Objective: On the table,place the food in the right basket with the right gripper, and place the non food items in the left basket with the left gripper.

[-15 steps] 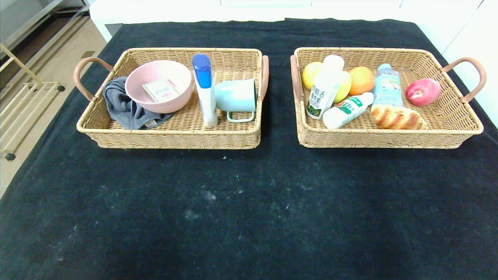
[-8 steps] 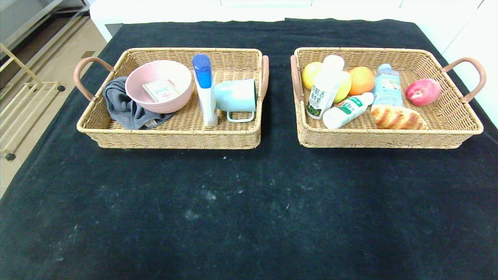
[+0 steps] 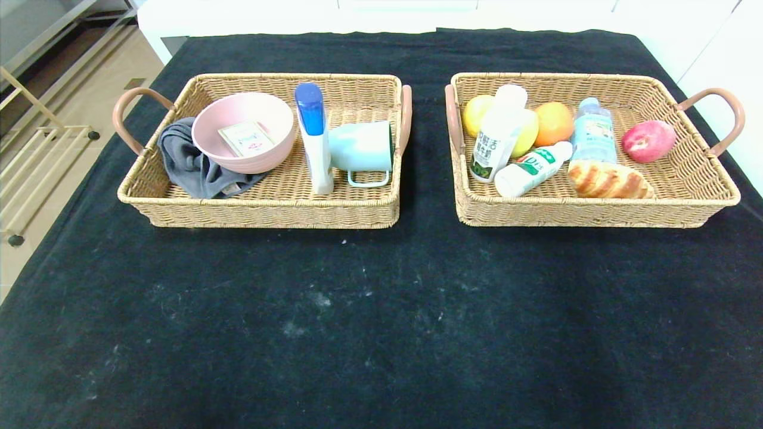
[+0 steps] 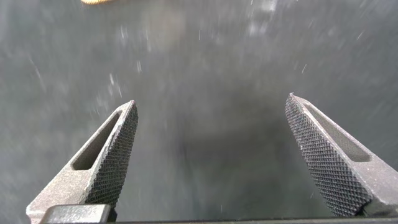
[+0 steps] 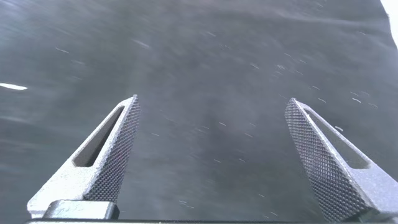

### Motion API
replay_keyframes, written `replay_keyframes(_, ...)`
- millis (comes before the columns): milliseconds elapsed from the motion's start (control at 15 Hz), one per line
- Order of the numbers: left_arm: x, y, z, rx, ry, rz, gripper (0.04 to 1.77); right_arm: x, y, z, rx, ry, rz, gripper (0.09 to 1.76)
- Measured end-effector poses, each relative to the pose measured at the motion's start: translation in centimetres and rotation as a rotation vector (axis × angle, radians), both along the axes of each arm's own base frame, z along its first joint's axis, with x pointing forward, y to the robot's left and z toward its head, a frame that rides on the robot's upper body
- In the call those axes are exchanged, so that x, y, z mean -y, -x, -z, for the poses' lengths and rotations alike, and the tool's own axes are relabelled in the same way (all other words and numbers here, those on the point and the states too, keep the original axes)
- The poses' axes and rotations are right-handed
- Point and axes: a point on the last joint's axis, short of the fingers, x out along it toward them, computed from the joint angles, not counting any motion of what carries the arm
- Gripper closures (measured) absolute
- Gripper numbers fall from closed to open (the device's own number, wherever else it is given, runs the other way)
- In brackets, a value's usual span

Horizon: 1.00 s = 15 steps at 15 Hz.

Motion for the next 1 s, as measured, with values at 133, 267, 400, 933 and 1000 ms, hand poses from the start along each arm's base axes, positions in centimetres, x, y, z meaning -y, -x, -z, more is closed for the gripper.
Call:
replay_keyframes(133, -0.1, -0.2, 0.6, -0.027, 0.004, -0.044, 0.09, 0.1, -0.3, 0.7, -0.01, 0.048, 0.03, 0.15)
replay_keyframes(267, -0.2, -0.2, 0.7, -0.037, 0.006, -0.082, 0.09, 0.1, -0.3, 1.0, -0.018, 0.047, 0.03, 0.15)
replay_keyframes(400, -0.3, -0.4, 1.2, -0.045, 0.004, -0.149, 0.09, 0.1, -0.4, 1.0, -0.022, 0.014, 0.032, 0.15)
replay_keyframes(933, -0.4, -0.6, 1.7, -0.06, 0.129, -0.18, 0.09, 0.1, -0.4, 1.0, -0.021, -0.05, 0.041, 0.14)
replay_keyframes(1000, -0.4, -0.6, 1.7, -0.057, 0.131, -0.181, 0.09, 0.1, -0.4, 1.0, -0.021, -0.049, 0.04, 0.14)
